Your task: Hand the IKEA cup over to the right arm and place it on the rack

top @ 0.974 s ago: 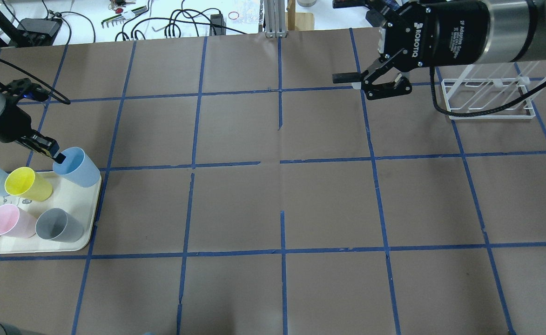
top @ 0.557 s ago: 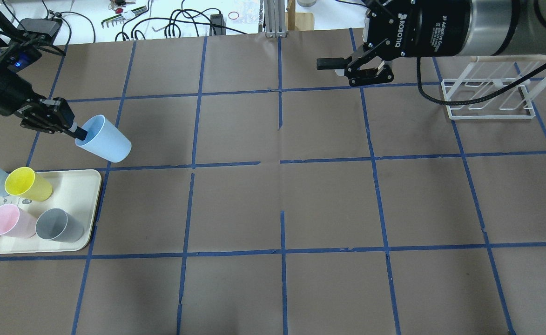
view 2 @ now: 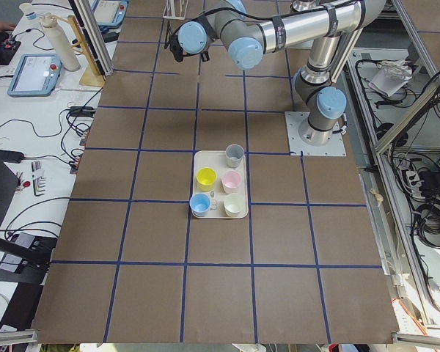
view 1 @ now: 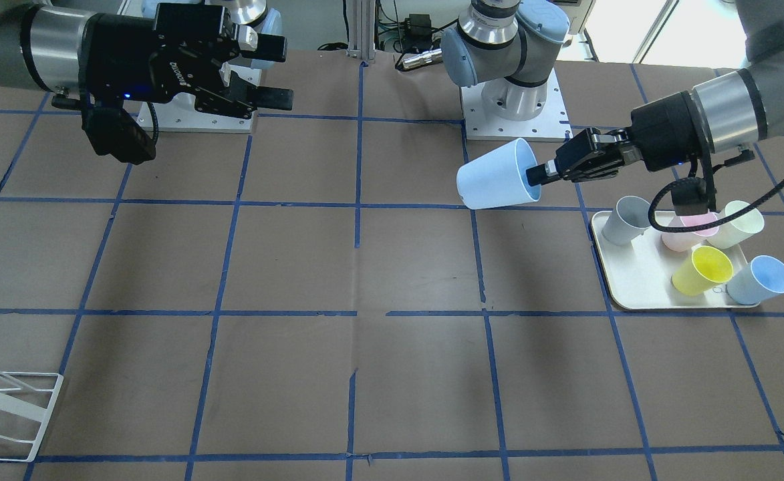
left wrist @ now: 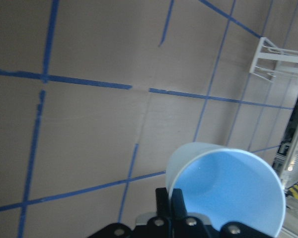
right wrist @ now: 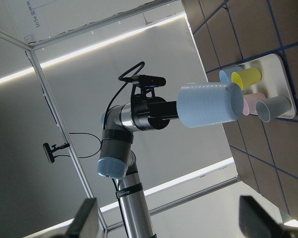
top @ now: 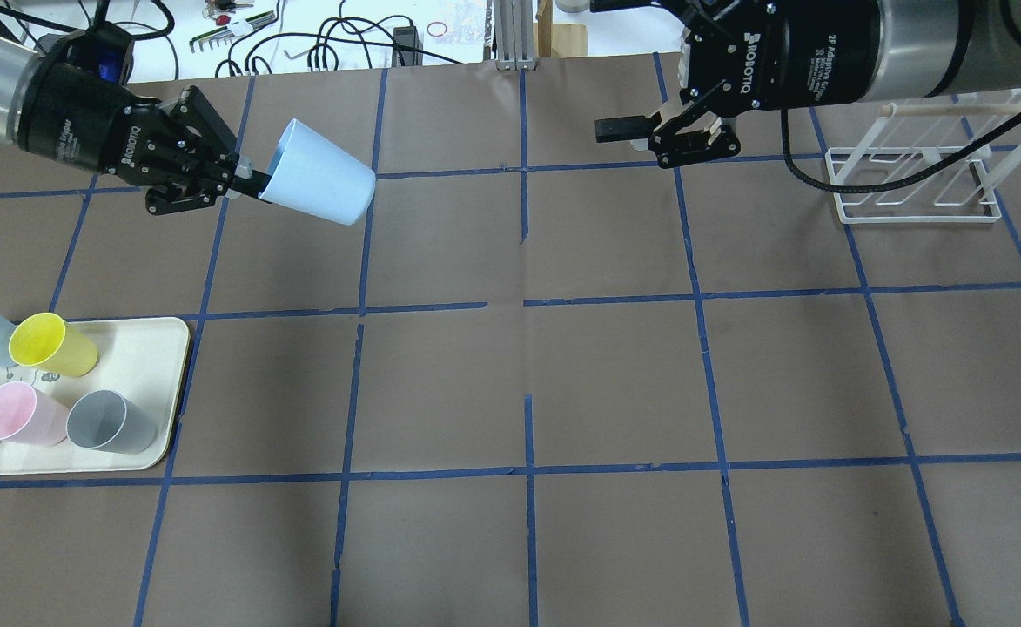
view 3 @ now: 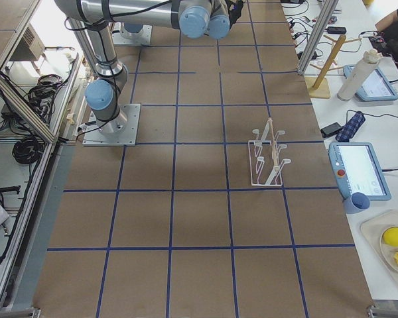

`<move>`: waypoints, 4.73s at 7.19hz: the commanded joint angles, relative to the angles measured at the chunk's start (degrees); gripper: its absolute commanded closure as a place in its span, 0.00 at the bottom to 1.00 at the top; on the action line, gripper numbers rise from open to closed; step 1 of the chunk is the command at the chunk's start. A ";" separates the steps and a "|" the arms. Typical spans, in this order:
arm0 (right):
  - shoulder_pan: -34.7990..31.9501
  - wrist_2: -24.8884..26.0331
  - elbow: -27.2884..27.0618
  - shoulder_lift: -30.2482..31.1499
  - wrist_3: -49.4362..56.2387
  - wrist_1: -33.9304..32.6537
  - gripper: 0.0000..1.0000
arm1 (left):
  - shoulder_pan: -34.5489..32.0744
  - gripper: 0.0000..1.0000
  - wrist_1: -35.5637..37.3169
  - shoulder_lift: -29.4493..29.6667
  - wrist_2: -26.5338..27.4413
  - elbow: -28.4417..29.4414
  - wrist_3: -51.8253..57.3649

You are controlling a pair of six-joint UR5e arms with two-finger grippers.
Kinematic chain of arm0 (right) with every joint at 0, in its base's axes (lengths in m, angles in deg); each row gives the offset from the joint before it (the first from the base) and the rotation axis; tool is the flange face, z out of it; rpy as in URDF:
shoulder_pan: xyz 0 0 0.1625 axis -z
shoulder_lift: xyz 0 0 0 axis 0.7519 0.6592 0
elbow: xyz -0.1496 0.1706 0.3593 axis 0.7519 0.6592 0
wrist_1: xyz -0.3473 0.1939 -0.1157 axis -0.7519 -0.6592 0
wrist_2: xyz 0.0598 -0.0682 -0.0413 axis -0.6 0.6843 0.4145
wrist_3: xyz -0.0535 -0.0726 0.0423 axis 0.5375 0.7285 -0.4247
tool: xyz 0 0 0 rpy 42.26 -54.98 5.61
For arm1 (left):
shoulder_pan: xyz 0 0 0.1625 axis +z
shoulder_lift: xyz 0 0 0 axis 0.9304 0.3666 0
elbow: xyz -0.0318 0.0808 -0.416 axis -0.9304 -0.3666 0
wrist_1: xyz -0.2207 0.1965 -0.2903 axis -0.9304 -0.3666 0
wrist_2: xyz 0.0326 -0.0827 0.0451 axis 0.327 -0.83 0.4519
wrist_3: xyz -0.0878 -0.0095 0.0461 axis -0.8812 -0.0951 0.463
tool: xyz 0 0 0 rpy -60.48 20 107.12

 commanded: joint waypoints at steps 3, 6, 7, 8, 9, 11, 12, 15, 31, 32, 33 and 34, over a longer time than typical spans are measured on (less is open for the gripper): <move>-4.18 -1.74 -0.37 -1.87 0.40 -0.34 0.00 | -3.90 1.00 -14.11 -2.48 -19.26 -1.14 -0.72; -7.08 -9.35 -0.37 -3.11 0.40 -0.25 0.00 | -8.06 1.00 -17.20 -3.54 -28.36 -5.17 -0.28; -7.35 -9.48 -0.37 -3.11 0.40 -0.34 0.00 | -8.06 1.00 -17.38 -4.16 -29.24 -6.76 -0.19; -7.35 -9.57 -0.37 -3.11 0.49 -0.34 0.00 | -8.23 1.00 -17.64 -4.42 -31.68 -7.90 -0.10; -7.35 -9.48 -0.37 -3.20 0.49 -0.43 0.00 | -8.58 1.00 -17.99 -4.69 -33.27 -8.44 -0.19; -7.35 -9.48 -0.37 -3.72 0.31 -0.43 0.00 | -9.81 1.00 -18.87 -4.78 -35.29 -8.53 -0.19; -7.35 -9.57 -0.37 -3.64 0.22 -0.52 0.00 | -9.90 1.00 -19.05 -4.86 -35.40 -8.62 -0.10; -7.35 -10.44 -0.11 -3.64 -0.13 -0.69 0.17 | -9.90 1.00 -19.14 -5.13 -35.31 -8.62 -0.10; 3.09 21.11 3.23 -3.11 -8.27 -15.04 0.67 | -2.95 0.05 9.71 -7.23 12.19 -2.91 -15.13; 4.06 26.94 3.23 -3.20 -13.35 -23.98 0.67 | -3.74 0.03 12.39 -8.11 21.98 -2.82 -14.61; 5.12 34.13 3.23 -3.46 -17.84 -31.64 0.67 | -4.88 0.02 14.33 -9.60 31.39 -2.90 -11.12; 6.26 41.51 3.23 -3.63 -18.67 -37.11 0.66 | -6.02 0.03 15.83 -10.83 38.97 -3.78 -8.91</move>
